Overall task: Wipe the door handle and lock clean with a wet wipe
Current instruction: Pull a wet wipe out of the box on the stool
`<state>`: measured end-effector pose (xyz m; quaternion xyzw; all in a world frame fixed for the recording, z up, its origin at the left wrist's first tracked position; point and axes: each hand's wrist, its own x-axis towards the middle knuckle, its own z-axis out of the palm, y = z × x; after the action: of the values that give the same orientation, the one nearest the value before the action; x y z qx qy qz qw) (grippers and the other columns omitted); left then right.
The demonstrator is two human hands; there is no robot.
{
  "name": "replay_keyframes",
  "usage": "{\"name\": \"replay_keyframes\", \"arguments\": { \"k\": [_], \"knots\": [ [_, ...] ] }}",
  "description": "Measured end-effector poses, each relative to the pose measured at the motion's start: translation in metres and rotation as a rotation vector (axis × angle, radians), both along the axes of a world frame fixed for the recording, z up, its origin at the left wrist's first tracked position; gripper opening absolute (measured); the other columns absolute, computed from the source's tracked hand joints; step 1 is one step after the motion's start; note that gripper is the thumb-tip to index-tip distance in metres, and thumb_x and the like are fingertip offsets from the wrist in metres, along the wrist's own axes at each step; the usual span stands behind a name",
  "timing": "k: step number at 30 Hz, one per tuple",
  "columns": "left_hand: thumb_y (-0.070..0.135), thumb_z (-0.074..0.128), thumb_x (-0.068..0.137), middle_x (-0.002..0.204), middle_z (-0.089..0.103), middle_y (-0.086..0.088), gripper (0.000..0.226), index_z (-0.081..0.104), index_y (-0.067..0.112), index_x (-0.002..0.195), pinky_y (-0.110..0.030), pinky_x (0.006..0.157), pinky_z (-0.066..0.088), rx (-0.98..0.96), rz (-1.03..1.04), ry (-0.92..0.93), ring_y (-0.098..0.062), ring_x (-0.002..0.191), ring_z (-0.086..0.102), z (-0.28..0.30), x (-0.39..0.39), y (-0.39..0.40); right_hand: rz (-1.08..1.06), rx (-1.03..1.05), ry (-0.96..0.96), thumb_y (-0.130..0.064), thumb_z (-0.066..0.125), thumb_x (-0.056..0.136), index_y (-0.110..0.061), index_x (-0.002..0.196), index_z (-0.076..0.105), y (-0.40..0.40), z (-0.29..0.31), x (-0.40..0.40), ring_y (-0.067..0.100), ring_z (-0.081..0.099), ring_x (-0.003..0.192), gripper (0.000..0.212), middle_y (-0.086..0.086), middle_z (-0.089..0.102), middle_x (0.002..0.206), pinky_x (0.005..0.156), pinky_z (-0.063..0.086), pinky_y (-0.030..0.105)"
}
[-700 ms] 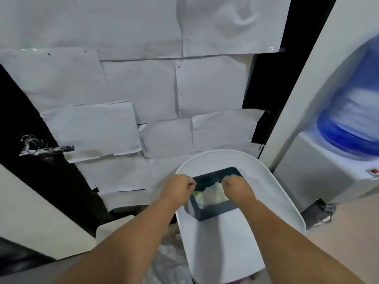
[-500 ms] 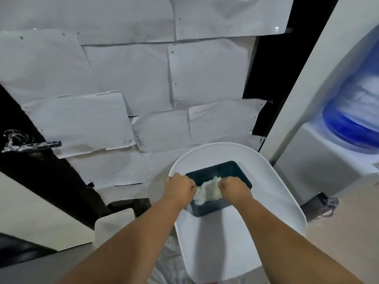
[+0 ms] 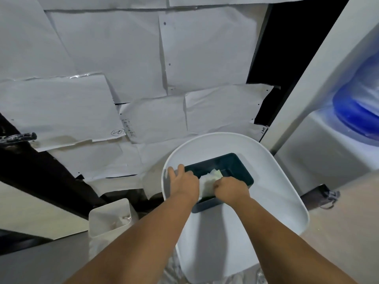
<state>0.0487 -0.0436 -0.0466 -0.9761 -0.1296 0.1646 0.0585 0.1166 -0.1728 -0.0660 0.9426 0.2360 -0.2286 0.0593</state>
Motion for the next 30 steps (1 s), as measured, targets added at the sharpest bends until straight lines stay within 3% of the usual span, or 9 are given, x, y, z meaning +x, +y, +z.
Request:
{"name": "replay_keyframes", "arguments": {
  "k": [3,7,10,13,16,19,23,27,30],
  "knots": [
    [0.025,0.053,0.088,0.091,0.059,0.010,0.012,0.064,0.030,0.085,-0.046,0.093,0.024,-0.127,0.035,-0.084,-0.021,0.107,0.038,-0.005,0.002,0.005,-0.023,0.073,0.002,-0.016,0.041,0.084,-0.025,0.112,0.061,-0.001,-0.001,0.001,0.022,0.059,0.084,0.035,-0.001,0.061,0.096,0.063,0.042,0.032],
    [0.024,0.045,0.091,0.076,0.063,0.010,0.015,0.057,0.029,0.083,-0.034,0.087,0.030,-0.509,0.172,-0.330,-0.015,0.083,0.055,0.006,0.005,0.017,-0.119,0.300,0.033,-0.014,0.048,0.084,-0.037,0.139,0.034,-0.002,0.000,0.007,0.024,0.055,0.101,0.061,0.001,0.044,0.127,0.077,0.045,0.035],
    [0.023,0.045,0.096,0.072,0.057,0.006,0.009,0.051,0.019,0.089,-0.029,0.073,0.038,-0.776,0.240,-0.367,-0.016,0.069,0.053,0.021,0.008,0.025,-0.147,0.389,0.109,-0.015,0.055,0.084,-0.040,0.135,0.038,0.003,0.000,0.012,0.024,0.053,0.096,0.060,0.003,0.040,0.120,0.086,0.049,0.039],
    [0.021,0.045,0.099,0.079,0.053,0.002,0.013,0.050,0.010,0.097,-0.027,0.064,0.043,-0.993,0.355,-0.440,-0.016,0.071,0.050,0.038,0.005,0.033,-0.105,0.426,0.134,-0.019,0.054,0.083,-0.030,0.109,0.057,0.011,0.004,0.013,0.023,0.054,0.095,0.028,0.004,0.046,0.114,0.085,0.051,0.038],
    [0.022,0.041,0.102,0.086,0.053,-0.002,0.013,0.048,0.011,0.100,-0.023,0.060,0.041,-1.027,0.415,-0.503,-0.014,0.072,0.048,0.050,-0.003,0.045,-0.164,0.575,0.156,-0.009,0.047,0.085,-0.012,0.087,0.066,0.021,0.022,0.011,0.023,0.059,0.081,0.019,0.002,0.059,0.090,0.069,0.048,0.028],
    [0.026,0.037,0.103,0.093,0.054,-0.003,0.018,0.050,0.012,0.104,-0.026,0.064,0.044,-1.069,0.483,-0.557,-0.012,0.075,0.049,0.061,-0.014,0.059,-0.293,0.768,0.272,-0.009,0.043,0.089,-0.009,0.089,0.062,0.035,0.045,0.006,0.013,0.052,0.073,0.019,-0.006,0.057,0.079,0.059,0.042,0.020],
    [0.027,0.035,0.104,0.090,0.052,0.000,0.018,0.050,0.017,0.101,-0.024,0.060,0.038,-1.127,0.544,-0.612,-0.013,0.077,0.046,0.073,-0.030,0.075,-0.317,0.931,0.401,-0.007,0.039,0.091,-0.023,0.099,0.063,0.062,0.069,-0.004,0.010,0.057,0.085,0.030,-0.004,0.063,0.099,0.063,0.044,0.018],
    [0.024,0.037,0.104,0.087,0.049,-0.001,0.016,0.049,0.021,0.092,-0.029,0.063,0.041,-1.197,0.566,-0.670,-0.015,0.074,0.044,0.085,-0.049,0.090,-0.138,0.920,0.575,0.004,0.040,0.083,-0.032,0.116,0.060,0.089,0.085,-0.023,0.017,0.059,0.104,0.052,-0.003,0.062,0.115,0.077,0.050,0.025],
    [0.021,0.037,0.104,0.086,0.049,-0.001,0.018,0.048,0.021,0.090,-0.029,0.061,0.041,-1.200,0.569,-0.712,-0.015,0.074,0.043,0.094,-0.064,0.102,-0.031,0.842,0.653,0.001,0.047,0.083,-0.023,0.110,0.062,0.103,0.088,-0.037,0.016,0.060,0.102,0.039,-0.003,0.065,0.111,0.087,0.048,0.029]
  ]
}}
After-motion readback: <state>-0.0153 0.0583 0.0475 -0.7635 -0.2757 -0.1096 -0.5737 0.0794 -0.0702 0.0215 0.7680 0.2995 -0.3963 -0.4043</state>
